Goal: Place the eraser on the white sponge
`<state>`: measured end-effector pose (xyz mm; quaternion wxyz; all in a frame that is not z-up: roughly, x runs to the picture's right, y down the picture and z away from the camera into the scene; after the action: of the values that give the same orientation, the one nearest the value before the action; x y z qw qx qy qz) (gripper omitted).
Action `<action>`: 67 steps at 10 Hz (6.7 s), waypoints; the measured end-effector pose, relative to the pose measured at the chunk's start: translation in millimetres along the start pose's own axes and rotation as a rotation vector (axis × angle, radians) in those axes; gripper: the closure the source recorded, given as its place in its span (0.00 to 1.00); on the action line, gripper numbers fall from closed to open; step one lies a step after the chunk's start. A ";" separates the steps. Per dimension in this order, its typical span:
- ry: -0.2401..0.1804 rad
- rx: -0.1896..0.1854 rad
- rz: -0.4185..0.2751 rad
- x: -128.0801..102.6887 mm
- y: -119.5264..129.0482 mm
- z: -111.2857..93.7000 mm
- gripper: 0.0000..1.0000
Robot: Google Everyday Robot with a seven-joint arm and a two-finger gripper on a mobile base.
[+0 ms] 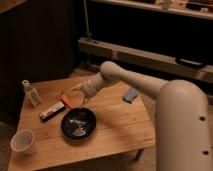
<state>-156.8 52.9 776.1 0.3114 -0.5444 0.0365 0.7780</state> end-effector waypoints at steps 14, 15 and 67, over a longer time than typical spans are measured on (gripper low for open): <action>0.001 0.215 0.110 39.0 84.0 93.5 0.35; -0.008 0.235 0.117 34.3 83.5 97.8 0.35; -0.321 0.157 0.861 -228.3 -177.4 -249.5 1.00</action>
<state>190.6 -4.9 923.7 0.0019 -0.3272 0.2694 0.9057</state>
